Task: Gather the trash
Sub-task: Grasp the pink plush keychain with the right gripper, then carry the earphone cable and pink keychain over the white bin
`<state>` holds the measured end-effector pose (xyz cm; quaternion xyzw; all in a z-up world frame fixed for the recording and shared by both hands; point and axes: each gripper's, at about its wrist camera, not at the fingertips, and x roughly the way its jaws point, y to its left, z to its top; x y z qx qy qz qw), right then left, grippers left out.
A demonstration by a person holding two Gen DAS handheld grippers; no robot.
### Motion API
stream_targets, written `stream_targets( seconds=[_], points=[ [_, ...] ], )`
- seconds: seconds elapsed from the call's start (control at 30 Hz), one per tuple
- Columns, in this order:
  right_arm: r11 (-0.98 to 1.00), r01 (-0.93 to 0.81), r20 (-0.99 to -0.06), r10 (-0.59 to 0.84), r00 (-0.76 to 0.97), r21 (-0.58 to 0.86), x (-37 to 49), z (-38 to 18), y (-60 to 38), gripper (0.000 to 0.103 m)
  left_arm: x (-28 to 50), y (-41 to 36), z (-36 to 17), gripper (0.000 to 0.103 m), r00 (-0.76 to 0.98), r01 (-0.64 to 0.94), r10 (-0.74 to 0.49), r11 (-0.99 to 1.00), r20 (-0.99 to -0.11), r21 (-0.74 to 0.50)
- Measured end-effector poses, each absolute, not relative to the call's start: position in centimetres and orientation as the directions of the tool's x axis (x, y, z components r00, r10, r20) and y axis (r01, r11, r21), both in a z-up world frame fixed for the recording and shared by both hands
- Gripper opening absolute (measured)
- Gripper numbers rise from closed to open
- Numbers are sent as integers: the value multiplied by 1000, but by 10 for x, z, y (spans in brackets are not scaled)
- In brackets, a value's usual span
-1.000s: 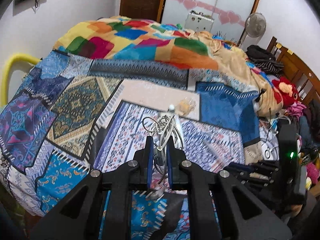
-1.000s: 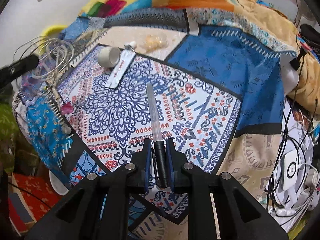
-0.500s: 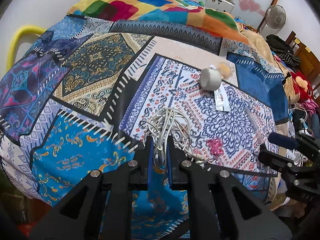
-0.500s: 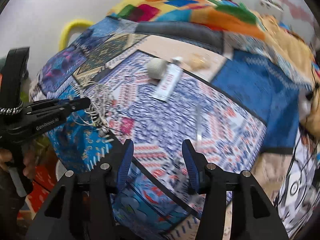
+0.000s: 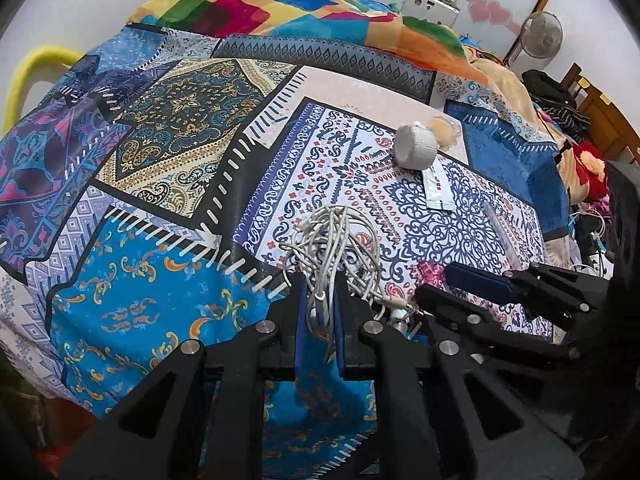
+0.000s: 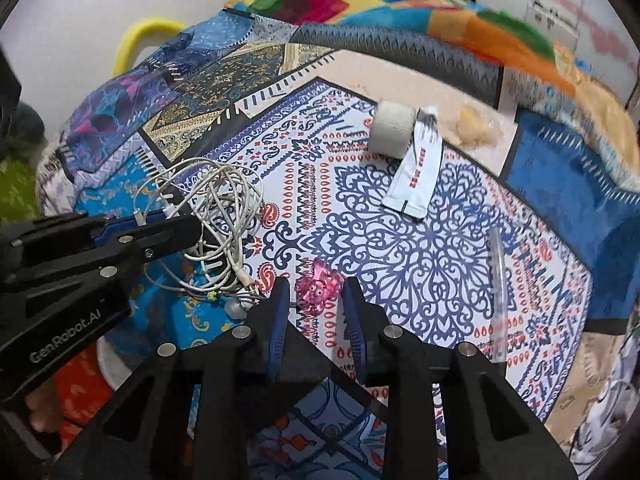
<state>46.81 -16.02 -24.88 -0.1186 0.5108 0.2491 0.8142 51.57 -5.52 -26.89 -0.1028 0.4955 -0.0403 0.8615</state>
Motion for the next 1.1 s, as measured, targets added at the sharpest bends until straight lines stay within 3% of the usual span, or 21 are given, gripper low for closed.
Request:
stream_targets(
  seconds=[0.07,0.27,0.5,1.1],
  points=[
    [845,-535,-885,256,388,10,464,-250,-157,21,514,-56,-268,11,507,-31,-173,975,-844,-219],
    [866,-496,-886,275,374,60,473,-240,-175,18,508,-52,-258,11,522,-47,-160,975,-838,-216],
    [900,-435,-831,257,493,20,469,-186,-204,18,496,-50,-231,11,557,-58,-116,982,-823,-178],
    [910,-415,-743,294,602,24,415,-84,-234,18,387,-30,-101,11,731,-68,-29,991,-681,-114]
  ],
)
